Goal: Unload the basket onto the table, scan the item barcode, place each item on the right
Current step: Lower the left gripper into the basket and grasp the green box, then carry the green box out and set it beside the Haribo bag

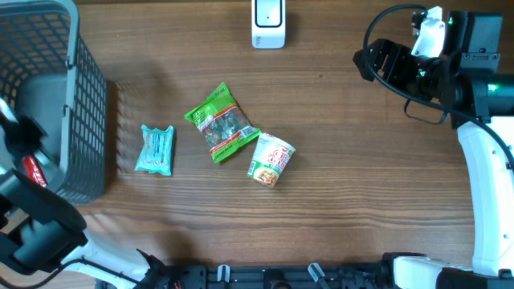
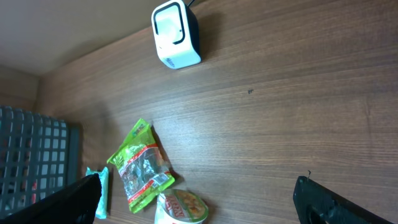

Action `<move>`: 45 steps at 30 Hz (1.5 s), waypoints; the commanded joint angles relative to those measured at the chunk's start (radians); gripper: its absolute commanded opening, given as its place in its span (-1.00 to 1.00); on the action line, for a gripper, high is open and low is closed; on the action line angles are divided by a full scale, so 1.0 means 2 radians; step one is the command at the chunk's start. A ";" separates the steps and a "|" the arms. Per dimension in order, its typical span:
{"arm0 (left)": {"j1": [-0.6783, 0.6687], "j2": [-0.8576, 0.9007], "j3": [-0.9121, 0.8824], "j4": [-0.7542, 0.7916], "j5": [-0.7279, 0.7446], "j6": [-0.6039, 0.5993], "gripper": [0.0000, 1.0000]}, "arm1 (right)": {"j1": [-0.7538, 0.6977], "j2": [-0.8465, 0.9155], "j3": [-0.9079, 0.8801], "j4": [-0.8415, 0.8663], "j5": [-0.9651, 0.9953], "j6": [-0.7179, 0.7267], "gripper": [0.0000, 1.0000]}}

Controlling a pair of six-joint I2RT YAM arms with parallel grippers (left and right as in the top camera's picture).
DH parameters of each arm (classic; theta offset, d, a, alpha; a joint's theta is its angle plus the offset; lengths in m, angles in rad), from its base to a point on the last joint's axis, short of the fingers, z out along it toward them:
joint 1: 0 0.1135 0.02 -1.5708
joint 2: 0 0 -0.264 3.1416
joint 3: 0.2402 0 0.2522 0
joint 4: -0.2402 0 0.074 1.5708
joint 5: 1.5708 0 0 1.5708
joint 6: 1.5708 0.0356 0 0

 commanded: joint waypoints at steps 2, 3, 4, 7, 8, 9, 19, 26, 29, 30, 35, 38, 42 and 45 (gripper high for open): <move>-0.044 -0.068 0.132 0.012 0.008 -0.010 -0.89 | -0.002 0.003 0.007 0.001 -0.008 0.004 0.99; -0.051 -0.075 0.147 0.015 0.008 -0.010 -0.89 | -0.002 0.003 0.007 0.001 -0.008 0.004 0.99; -0.063 -0.083 0.165 0.017 0.008 -0.014 -0.90 | -0.002 0.003 0.007 0.001 -0.008 0.004 0.99; -0.109 -0.118 0.205 0.019 0.008 -0.058 -0.85 | -0.002 0.003 0.007 0.001 -0.008 0.004 1.00; -0.126 -0.131 0.210 0.014 0.008 -0.080 -0.81 | -0.002 0.003 0.007 0.001 -0.008 0.004 0.99; -0.150 -0.150 0.211 0.007 0.008 -0.111 -0.77 | -0.002 0.003 0.007 0.001 -0.008 0.004 0.99; -0.367 -0.201 0.204 -0.206 0.007 -0.230 -0.81 | -0.002 0.003 0.007 0.001 -0.008 0.004 1.00; -0.478 -0.172 0.036 -0.191 0.003 -0.242 -0.78 | -0.002 0.003 0.007 0.001 -0.008 0.004 1.00; -0.488 -0.167 -0.062 -0.135 -0.019 -0.270 -0.78 | -0.002 0.003 0.007 0.001 -0.008 0.004 0.99; -0.488 -0.166 -0.105 -0.104 -0.020 -0.278 -0.78 | -0.002 0.003 0.007 0.001 -0.008 0.004 1.00; -0.486 -0.161 -0.266 0.051 -0.020 -0.298 -0.79 | -0.002 0.003 0.007 0.001 -0.008 0.004 1.00; -0.484 -0.157 -0.314 0.116 -0.020 -0.298 -0.91 | -0.002 0.003 0.007 0.001 -0.008 0.004 1.00; -0.484 -0.123 -0.325 0.153 -0.022 -0.298 -0.92 | -0.002 0.003 0.007 0.001 -0.008 0.004 0.99; -0.484 -0.092 -0.325 0.164 -0.023 -0.293 -0.92 | -0.002 0.003 0.007 0.001 -0.008 0.004 1.00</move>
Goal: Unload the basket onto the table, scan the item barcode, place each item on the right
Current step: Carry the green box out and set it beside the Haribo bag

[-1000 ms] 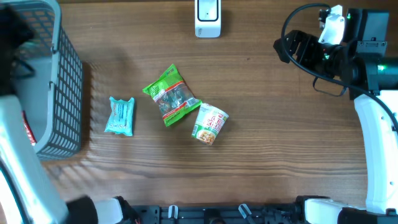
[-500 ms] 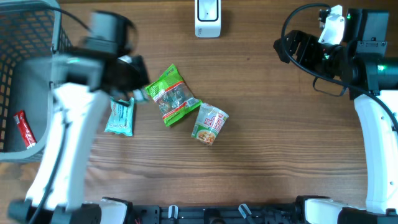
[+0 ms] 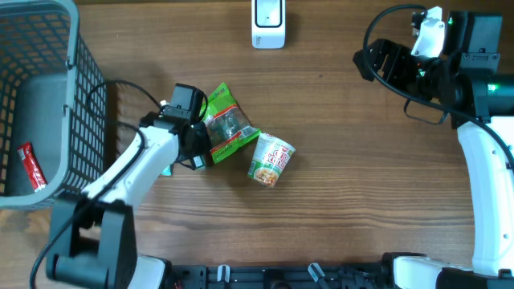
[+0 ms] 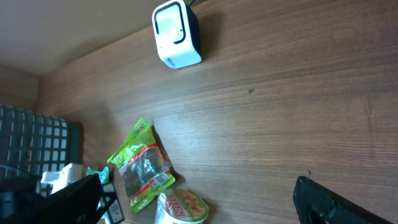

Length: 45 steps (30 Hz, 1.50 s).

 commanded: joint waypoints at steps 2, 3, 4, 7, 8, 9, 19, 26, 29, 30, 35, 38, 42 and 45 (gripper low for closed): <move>0.004 0.060 -0.002 0.029 -0.007 0.010 -0.92 | -0.002 0.003 0.007 0.001 -0.006 0.004 0.99; 0.004 0.065 -0.002 0.038 -0.006 0.014 -0.92 | -0.002 0.003 0.007 0.001 -0.006 0.004 1.00; 0.004 0.068 -0.002 0.051 -0.007 0.020 -0.92 | -0.002 0.003 0.007 0.001 -0.006 0.004 1.00; 0.004 0.068 0.000 0.079 0.000 0.020 -0.92 | -0.002 0.003 0.007 0.001 -0.006 0.004 1.00; 0.004 0.068 0.001 0.091 0.008 0.020 -0.92 | -0.002 0.003 0.007 0.001 -0.006 0.004 0.99; 0.004 0.068 0.001 0.102 0.020 0.021 -0.92 | -0.002 0.003 0.007 0.001 -0.006 0.004 1.00; 0.004 0.068 0.001 0.140 0.064 0.033 0.40 | -0.002 0.003 0.007 0.001 -0.006 0.004 0.99; 0.004 0.068 0.071 0.053 0.017 0.047 0.99 | -0.002 0.003 0.007 0.001 -0.006 0.004 1.00; 0.004 0.068 0.123 0.013 0.013 0.060 1.00 | -0.002 0.003 0.007 0.001 -0.006 0.004 0.99; 0.004 0.068 0.143 -0.001 0.010 0.060 1.00 | -0.002 0.003 0.007 0.001 -0.006 0.004 1.00; 0.004 0.068 0.266 -0.090 -0.011 0.060 1.00 | -0.002 0.003 0.007 0.001 -0.006 0.004 1.00; 0.005 0.067 0.360 -0.163 -0.061 0.066 1.00 | -0.002 0.003 0.007 0.001 -0.006 0.004 1.00; 0.025 0.067 0.492 -0.269 -0.144 0.084 1.00 | -0.002 0.003 0.007 0.001 -0.006 0.004 0.99; 0.069 0.065 0.568 -0.329 -0.176 0.084 1.00 | -0.002 0.003 0.007 0.001 -0.006 0.004 1.00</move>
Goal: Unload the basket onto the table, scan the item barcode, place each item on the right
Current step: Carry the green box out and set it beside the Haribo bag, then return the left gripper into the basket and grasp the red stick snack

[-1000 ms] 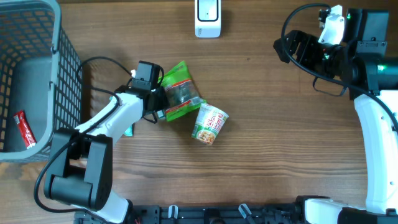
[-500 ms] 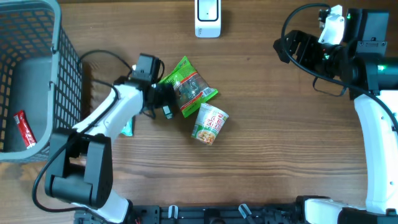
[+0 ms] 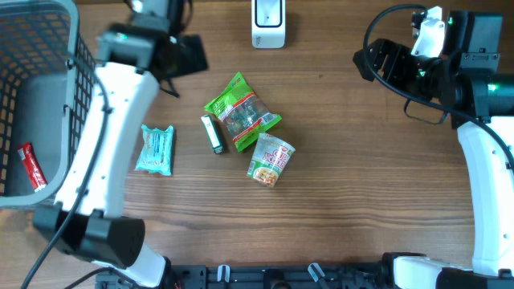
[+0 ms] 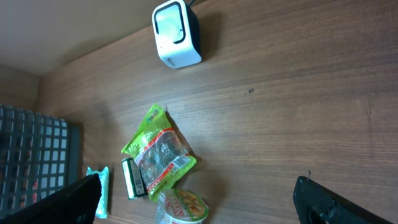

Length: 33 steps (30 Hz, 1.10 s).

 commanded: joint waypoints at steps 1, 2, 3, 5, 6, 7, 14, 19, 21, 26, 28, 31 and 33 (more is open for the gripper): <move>0.063 -0.004 0.091 -0.051 -0.083 0.012 1.00 | -0.002 0.003 0.007 0.001 -0.006 0.004 0.99; 0.083 -0.006 0.102 -0.059 -0.083 0.010 1.00 | -0.002 0.003 0.007 0.001 -0.006 0.004 1.00; 0.106 -0.009 0.109 -0.064 -0.081 0.006 1.00 | -0.002 0.003 0.007 0.001 -0.006 0.004 1.00; 0.165 -0.017 0.110 -0.065 -0.076 -0.007 1.00 | -0.002 0.003 0.007 0.001 -0.006 0.004 1.00; 0.185 -0.017 0.110 -0.065 -0.068 -0.010 1.00 | -0.002 0.003 0.007 0.001 -0.006 0.004 1.00; 0.220 -0.017 0.110 -0.066 -0.045 -0.013 1.00 | -0.002 0.003 0.007 0.001 -0.006 0.004 1.00; 0.386 0.013 0.106 -0.083 0.045 -0.012 1.00 | -0.002 0.003 0.007 0.001 -0.006 0.004 0.99; 0.443 0.047 0.056 -0.092 0.053 0.039 1.00 | -0.002 0.003 0.007 0.001 -0.006 0.004 0.99; 0.455 0.054 0.019 -0.075 0.053 0.043 1.00 | -0.002 0.003 0.007 0.001 -0.006 0.004 1.00; 0.478 0.060 -0.109 0.012 0.053 0.093 1.00 | -0.002 0.003 0.007 0.001 -0.006 0.004 0.99; 0.483 0.060 -0.150 0.043 0.053 0.097 1.00 | -0.002 0.003 0.007 0.001 -0.006 0.004 1.00; 0.485 0.060 -0.215 0.103 0.059 0.119 1.00 | -0.002 0.003 0.007 0.001 -0.006 0.004 1.00; 0.485 0.060 -0.251 0.142 0.062 0.121 1.00 | -0.002 0.003 0.007 0.001 -0.006 0.004 0.99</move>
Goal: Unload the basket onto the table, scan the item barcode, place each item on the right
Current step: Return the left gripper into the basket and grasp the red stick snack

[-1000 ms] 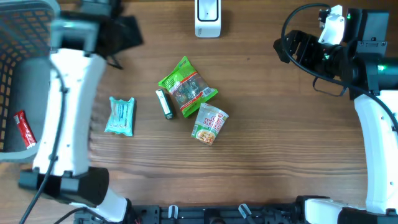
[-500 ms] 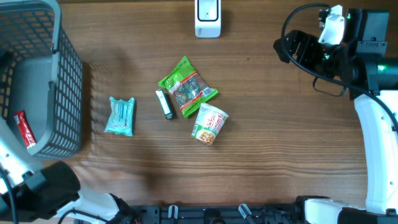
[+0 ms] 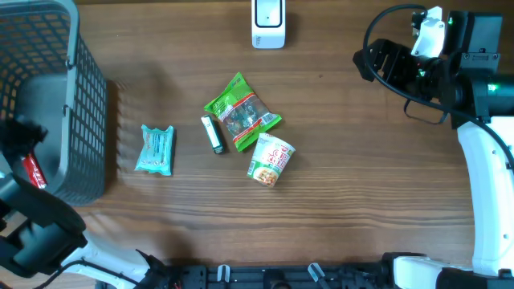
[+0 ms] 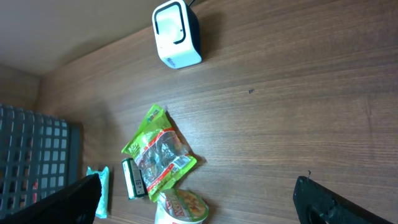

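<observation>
The white barcode scanner (image 3: 267,24) (image 4: 176,34) stands at the table's far edge. Mid-table lie a green snack bag (image 3: 242,112) (image 4: 160,155), a small dark green pack (image 3: 212,134) (image 4: 131,178) at its left, a cup of noodles (image 3: 271,160) (image 4: 181,208) on its side, and a teal packet (image 3: 155,149). My right gripper (image 3: 377,60) (image 4: 198,182) hangs high at the right, open wide and holding nothing. My left arm (image 3: 32,233) sits folded at the near left corner; its fingers cannot be made out.
A dark wire basket (image 3: 80,104) stands at the left with a red item (image 3: 32,170) inside. The right arm's white link (image 3: 486,185) runs along the right edge of the wooden table (image 3: 361,185).
My left arm was stretched out to the far edge, left of the scanner; now it is folded at the near left corner. The items on the table and the right arm have not moved.
First my left arm sat folded at the near left, with bag, cup and teal packet on the table. Then its gripper was at the green bag's left edge. Later it was near the scanner, the bag lay shifted right and a dark green pack showed beside it. Now it is folded again.
</observation>
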Action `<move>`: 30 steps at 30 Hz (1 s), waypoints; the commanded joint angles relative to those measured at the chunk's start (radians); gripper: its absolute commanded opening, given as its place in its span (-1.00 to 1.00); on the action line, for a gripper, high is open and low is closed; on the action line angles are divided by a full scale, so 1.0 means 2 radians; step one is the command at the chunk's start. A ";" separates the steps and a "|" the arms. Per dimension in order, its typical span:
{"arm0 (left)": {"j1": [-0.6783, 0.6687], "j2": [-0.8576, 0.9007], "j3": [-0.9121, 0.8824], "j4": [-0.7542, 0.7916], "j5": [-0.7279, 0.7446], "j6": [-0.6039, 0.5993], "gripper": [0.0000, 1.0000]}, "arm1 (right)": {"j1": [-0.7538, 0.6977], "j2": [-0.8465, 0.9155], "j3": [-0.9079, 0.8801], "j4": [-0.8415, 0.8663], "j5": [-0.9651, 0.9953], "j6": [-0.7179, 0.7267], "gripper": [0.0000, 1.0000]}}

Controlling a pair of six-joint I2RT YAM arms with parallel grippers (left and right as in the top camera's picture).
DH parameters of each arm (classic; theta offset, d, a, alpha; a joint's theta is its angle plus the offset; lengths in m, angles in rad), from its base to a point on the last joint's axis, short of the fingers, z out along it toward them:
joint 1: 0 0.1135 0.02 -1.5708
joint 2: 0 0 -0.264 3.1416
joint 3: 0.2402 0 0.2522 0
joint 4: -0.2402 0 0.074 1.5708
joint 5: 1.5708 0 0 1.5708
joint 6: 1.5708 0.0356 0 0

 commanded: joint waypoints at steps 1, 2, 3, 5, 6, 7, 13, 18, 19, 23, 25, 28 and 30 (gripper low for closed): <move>0.002 -0.003 -0.072 0.063 0.019 0.042 1.00 | -0.002 0.003 0.007 0.001 -0.006 0.004 1.00; 0.002 -0.003 -0.089 0.085 0.025 0.053 1.00 | -0.002 0.003 0.007 0.001 -0.006 0.004 1.00; 0.002 -0.003 -0.105 0.105 0.026 0.060 1.00 | -0.002 0.003 0.007 0.001 -0.006 0.004 1.00; 0.002 -0.002 -0.129 0.139 0.025 0.069 1.00 | -0.002 0.003 0.007 0.001 -0.006 0.004 0.99; 0.002 -0.002 -0.138 0.153 0.025 0.069 1.00 | -0.002 0.003 0.007 0.001 -0.006 0.004 1.00; 0.002 -0.002 -0.143 0.163 0.025 0.069 1.00 | -0.002 0.003 0.007 0.001 -0.006 0.004 0.99; 0.013 0.001 -0.146 0.189 0.025 0.069 1.00 | -0.002 0.003 0.007 0.001 -0.006 0.004 1.00; 0.027 0.017 -0.146 0.194 0.043 0.069 1.00 | -0.002 0.003 0.007 0.001 -0.006 0.004 0.99; 0.031 0.022 -0.146 0.194 0.050 0.069 1.00 | -0.002 0.003 0.007 0.001 -0.006 0.004 0.99; 0.034 0.028 -0.146 0.196 0.076 0.069 0.80 | -0.002 0.003 0.007 0.001 -0.006 0.004 1.00; 0.034 0.028 -0.146 0.198 0.090 0.069 0.37 | -0.002 0.003 0.007 0.001 -0.006 0.004 1.00; 0.034 0.028 -0.146 0.198 0.107 0.068 -0.57 | -0.002 0.003 0.007 0.001 -0.006 0.004 1.00; 0.034 0.026 -0.145 0.198 0.113 0.068 -0.92 | -0.002 0.003 0.007 0.001 -0.006 0.004 1.00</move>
